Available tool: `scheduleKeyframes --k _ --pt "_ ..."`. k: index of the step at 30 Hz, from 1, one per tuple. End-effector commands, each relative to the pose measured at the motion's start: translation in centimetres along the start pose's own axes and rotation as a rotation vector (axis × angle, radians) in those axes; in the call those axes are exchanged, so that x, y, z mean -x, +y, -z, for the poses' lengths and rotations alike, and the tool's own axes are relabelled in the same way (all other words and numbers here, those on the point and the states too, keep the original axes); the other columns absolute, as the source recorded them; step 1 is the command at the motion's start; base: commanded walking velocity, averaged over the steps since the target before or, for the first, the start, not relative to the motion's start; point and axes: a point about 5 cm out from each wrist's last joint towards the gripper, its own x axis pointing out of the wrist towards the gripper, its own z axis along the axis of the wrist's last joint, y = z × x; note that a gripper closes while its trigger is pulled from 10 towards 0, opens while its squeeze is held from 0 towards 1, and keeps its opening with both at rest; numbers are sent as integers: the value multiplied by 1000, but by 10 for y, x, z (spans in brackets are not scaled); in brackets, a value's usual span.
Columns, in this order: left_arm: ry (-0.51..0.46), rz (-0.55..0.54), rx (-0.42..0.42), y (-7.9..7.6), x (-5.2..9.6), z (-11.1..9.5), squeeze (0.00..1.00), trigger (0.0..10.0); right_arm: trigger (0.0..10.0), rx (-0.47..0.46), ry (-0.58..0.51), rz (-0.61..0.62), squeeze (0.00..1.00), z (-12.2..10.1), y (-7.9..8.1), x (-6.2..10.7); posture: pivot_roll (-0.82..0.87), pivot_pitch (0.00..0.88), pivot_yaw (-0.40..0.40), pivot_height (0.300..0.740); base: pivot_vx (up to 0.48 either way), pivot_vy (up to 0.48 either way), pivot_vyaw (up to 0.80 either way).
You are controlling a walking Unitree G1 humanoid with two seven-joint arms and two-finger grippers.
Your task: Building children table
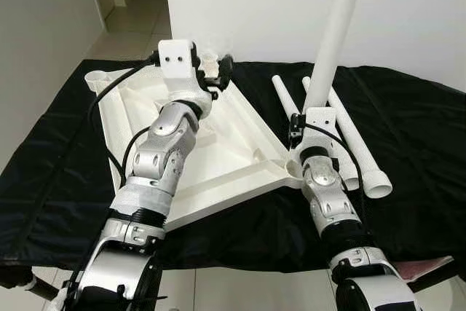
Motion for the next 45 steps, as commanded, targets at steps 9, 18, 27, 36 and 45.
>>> scheduleKeyframes --k 9,18,27,36,45 --pt "115 128 -93 -2 9 30 0 10000 10000 16 -51 -81 0 -6 6 -2 -5 0 75 740 0 0 0" --pt "144 251 -202 -6 15 41 0 10000 10000 -16 -66 -107 0 -9 9 -3 36 0 37 740 0 0 0" --pt "148 392 -244 -21 29 52 0 10000 10000 -2 -62 -164 0 -8 13 -3 75 0 -10 740 0 0 0" --pt "134 462 -255 -35 35 52 0 10000 10000 13 -76 -194 0 -9 13 -2 67 0 9 740 0 0 0" --pt "182 529 -226 -40 41 61 0 10000 10000 33 -98 -185 0 -11 9 0 6 0 74 740 0 0 0"
